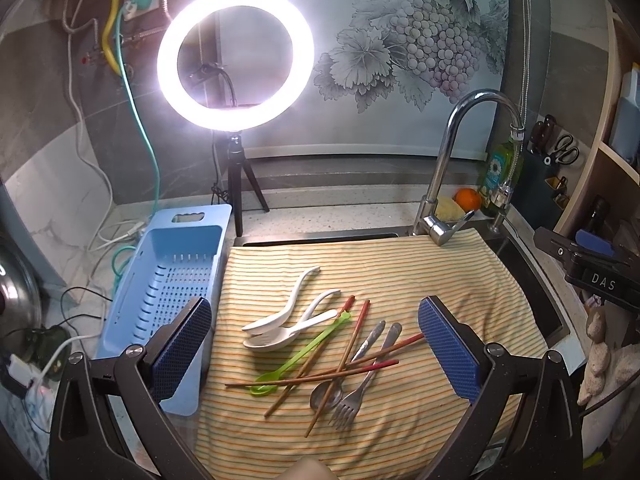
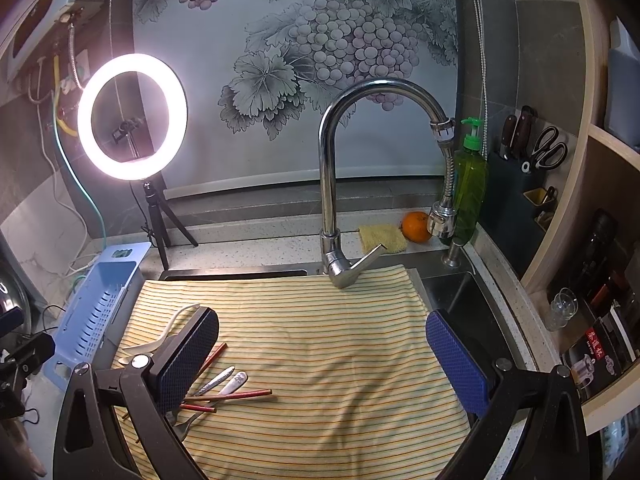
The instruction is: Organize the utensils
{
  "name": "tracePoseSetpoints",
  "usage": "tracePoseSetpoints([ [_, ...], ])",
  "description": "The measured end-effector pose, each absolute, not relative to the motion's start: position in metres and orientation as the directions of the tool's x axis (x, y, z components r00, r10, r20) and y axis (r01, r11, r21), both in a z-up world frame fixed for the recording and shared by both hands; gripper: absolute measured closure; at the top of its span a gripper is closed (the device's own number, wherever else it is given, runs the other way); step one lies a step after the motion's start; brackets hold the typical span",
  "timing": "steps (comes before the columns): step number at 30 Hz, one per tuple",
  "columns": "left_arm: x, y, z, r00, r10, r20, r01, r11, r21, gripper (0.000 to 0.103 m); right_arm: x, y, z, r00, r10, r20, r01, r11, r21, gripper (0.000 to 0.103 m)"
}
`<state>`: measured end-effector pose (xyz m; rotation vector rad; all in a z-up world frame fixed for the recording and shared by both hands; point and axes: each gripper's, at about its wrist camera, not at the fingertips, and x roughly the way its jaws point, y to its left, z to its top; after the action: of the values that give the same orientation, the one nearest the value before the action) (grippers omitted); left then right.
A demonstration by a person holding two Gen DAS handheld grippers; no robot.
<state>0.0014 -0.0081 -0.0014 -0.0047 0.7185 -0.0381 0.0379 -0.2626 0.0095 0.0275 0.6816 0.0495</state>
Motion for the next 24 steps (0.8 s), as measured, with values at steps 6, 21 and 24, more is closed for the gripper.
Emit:
tracePoseSetpoints([
  [6, 0.0025, -0.0091, -0.0014, 0.751, -0.037, -0.660, 0.035, 0.999, -0.016, 0.000, 0.0382, -0.2634, 0.0088, 0.775, 0.055, -0.630, -0.036, 0.998, 0.043, 0.001],
  [21, 0.0032, -0.0093, -0.0017, 0.750, -0.036, -0.661, 0.034, 0.999, -0.016, 0.000, 0.0386, -0.2620, 0.0053, 0.768, 0.055, -0.639, -0.033, 0.998, 0.046, 0.001],
  [24, 0.0031, -0.0095, -0.0017, 0.750, -0.036, -0.661, 0.034, 0.999, -0.016, 0.000, 0.0392, -0.2613, 0.0037, 0.766, 0.054, -0.640, -0.032, 0.998, 0.046, 0.001],
])
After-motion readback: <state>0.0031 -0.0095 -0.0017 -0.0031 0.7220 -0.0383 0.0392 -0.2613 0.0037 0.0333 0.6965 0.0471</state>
